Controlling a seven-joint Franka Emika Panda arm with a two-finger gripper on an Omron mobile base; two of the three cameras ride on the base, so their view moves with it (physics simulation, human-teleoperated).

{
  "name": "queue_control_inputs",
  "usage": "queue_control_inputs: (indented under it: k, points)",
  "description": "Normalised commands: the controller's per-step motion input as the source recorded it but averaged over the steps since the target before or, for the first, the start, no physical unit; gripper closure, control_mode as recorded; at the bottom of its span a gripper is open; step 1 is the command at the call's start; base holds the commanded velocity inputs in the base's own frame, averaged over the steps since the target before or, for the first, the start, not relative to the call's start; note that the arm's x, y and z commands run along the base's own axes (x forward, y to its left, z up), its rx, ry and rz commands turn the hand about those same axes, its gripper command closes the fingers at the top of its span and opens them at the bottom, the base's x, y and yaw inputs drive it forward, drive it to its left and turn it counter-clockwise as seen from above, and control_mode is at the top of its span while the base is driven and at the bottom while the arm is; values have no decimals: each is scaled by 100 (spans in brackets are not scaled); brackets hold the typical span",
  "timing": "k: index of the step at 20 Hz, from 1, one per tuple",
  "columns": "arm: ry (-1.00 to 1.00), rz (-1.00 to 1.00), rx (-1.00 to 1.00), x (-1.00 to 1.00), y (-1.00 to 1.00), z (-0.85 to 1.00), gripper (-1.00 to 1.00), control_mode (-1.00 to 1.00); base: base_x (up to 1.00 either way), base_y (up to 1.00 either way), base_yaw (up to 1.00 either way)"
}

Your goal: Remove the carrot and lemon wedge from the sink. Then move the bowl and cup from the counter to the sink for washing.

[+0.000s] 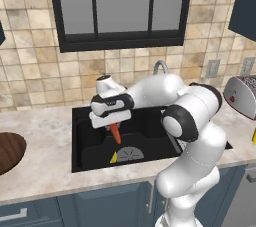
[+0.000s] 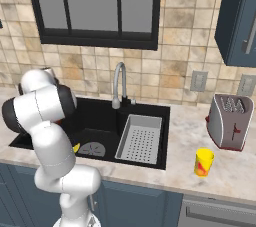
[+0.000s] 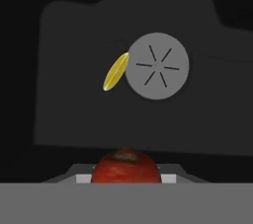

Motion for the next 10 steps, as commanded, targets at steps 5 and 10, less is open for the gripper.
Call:
queue_control_inputs:
  k: [5, 10]
  points:
    - [0, 0, 0, 0, 33, 18, 100, -100, 0, 0, 0]
    - [0, 0, 5, 0, 30, 14, 100, -100, 0, 0, 0]
